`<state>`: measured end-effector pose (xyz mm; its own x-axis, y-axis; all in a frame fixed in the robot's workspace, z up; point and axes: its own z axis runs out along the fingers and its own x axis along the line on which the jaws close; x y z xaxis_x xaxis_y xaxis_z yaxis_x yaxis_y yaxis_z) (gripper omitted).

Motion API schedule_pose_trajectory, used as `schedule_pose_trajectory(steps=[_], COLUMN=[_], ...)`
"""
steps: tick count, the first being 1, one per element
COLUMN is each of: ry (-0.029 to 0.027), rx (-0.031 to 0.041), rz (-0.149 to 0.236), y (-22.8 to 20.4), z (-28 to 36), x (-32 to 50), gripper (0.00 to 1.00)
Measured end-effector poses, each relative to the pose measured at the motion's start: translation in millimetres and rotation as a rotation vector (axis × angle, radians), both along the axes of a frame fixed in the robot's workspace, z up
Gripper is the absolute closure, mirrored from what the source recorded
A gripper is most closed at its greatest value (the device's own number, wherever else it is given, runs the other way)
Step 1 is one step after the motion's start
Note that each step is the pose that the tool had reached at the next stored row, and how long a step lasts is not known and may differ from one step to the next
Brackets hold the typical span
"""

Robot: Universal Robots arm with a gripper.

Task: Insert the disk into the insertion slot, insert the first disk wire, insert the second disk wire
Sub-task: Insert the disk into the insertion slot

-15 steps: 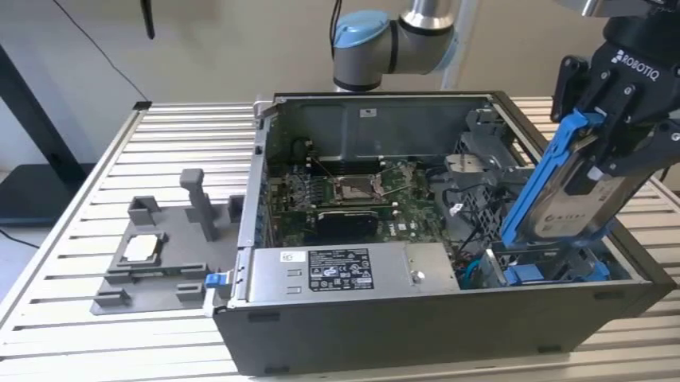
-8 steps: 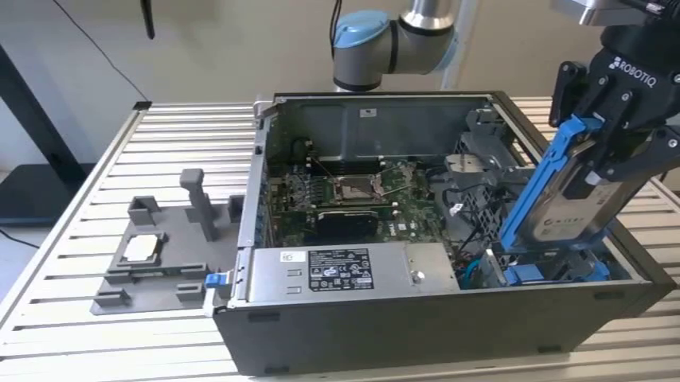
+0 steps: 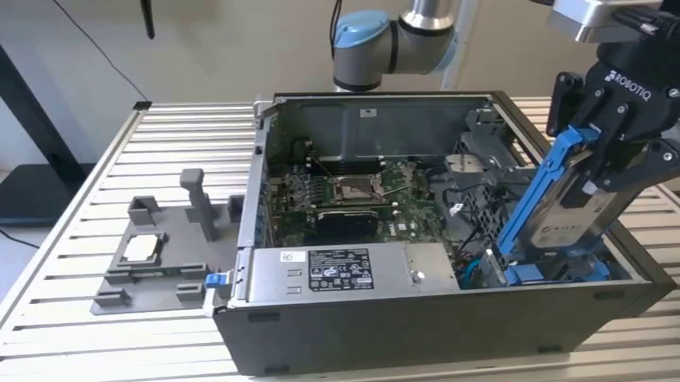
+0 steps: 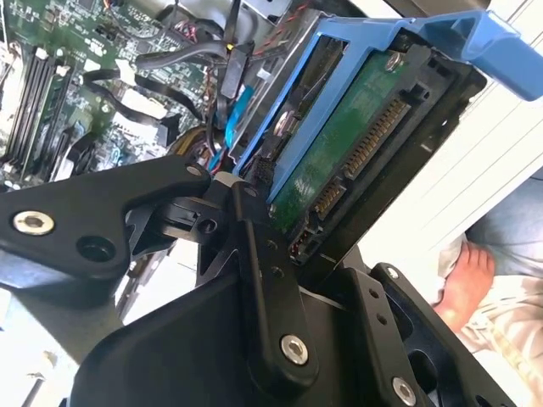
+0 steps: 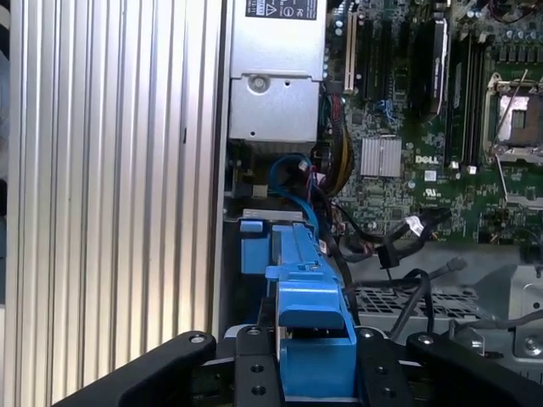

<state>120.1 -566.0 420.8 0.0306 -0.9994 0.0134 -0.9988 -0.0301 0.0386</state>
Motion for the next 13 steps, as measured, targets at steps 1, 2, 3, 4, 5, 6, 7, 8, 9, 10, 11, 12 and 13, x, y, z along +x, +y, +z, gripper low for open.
schedule_pose_trajectory(steps=[1, 2, 3, 4, 5, 6, 7, 8, 9, 10, 11, 12, 13], ry=[0.0, 0.0, 0.0, 0.0, 0.0, 0.0, 0.0, 0.0, 0.0, 0.0, 0.0, 0.0, 0.0], rx=[0.0, 0.0, -0.0001, -0.0001, -0.0001, -0.0001, -0.0002, -0.0001, -0.0001, -0.0001, -0.0002, -0.0001, -0.0002], rz=[0.001, 0.002, 0.002, 0.003, 0.003, 0.004, 0.004, 0.005, 0.005, 0.005, 0.006, 0.007, 0.007], y=[-0.2, -0.2, -0.2, -0.2, -0.2, -0.2, -0.2, -0.2, -0.2, -0.2, -0.2, -0.2, -0.2], z=[-1.3, -2.5, -3.8, -5.1, -6.5, -7.8, -9.0, -10.3, -11.8, -13.2, -14.5, -15.9, -17.5], x=[0.0, 0.0, 0.0, 0.0, 0.0, 0.0, 0.0, 0.0, 0.0, 0.0, 0.0, 0.0, 0.0], gripper=[0.67, 0.67, 0.67, 0.67, 0.67, 0.67, 0.67, 0.67, 0.67, 0.67, 0.67, 0.67, 0.67])
